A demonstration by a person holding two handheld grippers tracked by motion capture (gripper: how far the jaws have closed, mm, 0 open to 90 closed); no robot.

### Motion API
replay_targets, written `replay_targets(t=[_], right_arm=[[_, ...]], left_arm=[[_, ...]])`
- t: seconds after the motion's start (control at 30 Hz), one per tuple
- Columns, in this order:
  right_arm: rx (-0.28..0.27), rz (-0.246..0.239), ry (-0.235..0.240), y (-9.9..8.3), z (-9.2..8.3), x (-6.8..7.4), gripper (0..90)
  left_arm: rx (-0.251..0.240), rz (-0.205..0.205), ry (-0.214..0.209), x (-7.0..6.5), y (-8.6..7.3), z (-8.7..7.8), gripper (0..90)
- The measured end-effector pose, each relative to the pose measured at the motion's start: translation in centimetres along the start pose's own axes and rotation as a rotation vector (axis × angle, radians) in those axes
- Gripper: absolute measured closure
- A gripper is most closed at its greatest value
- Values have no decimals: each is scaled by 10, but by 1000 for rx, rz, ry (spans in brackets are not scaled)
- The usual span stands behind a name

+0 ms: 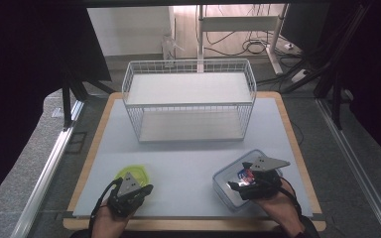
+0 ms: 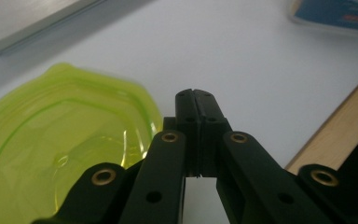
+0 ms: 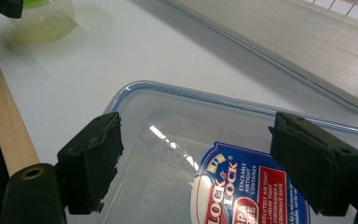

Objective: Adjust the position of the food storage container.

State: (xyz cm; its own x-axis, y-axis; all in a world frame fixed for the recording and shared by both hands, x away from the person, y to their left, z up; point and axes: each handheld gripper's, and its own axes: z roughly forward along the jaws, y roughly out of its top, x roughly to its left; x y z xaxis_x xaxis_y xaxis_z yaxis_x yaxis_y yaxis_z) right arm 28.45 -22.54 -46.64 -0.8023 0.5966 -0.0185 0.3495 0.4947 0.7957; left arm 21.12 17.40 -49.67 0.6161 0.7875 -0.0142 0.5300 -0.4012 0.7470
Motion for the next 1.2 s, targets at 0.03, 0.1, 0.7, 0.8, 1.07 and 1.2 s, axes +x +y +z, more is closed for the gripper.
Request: replay_targets(t=[0.03, 0.1, 0.7, 0.8, 1.07, 1.2], right_arm=[[0, -2, -1, 0, 0, 0, 171], [2, 3, 0, 0, 0, 0, 171], [17, -4, -1, -2, 2, -1, 174], [18, -3, 0, -2, 2, -1, 174], [14, -5, 3, -2, 1, -2, 197], [24, 4, 3, -2, -4, -2, 342]], left_arm=[[4, -8, 6, 1, -1, 1, 900], [1, -28, 4, 4, -2, 1, 900], [9, -112, 52, 36, -10, -2, 900], [7, -125, 66, 42, -12, -3, 900], [-36, -116, 40, 37, -11, -5, 892], [-57, -76, 17, 27, -8, -4, 843]])
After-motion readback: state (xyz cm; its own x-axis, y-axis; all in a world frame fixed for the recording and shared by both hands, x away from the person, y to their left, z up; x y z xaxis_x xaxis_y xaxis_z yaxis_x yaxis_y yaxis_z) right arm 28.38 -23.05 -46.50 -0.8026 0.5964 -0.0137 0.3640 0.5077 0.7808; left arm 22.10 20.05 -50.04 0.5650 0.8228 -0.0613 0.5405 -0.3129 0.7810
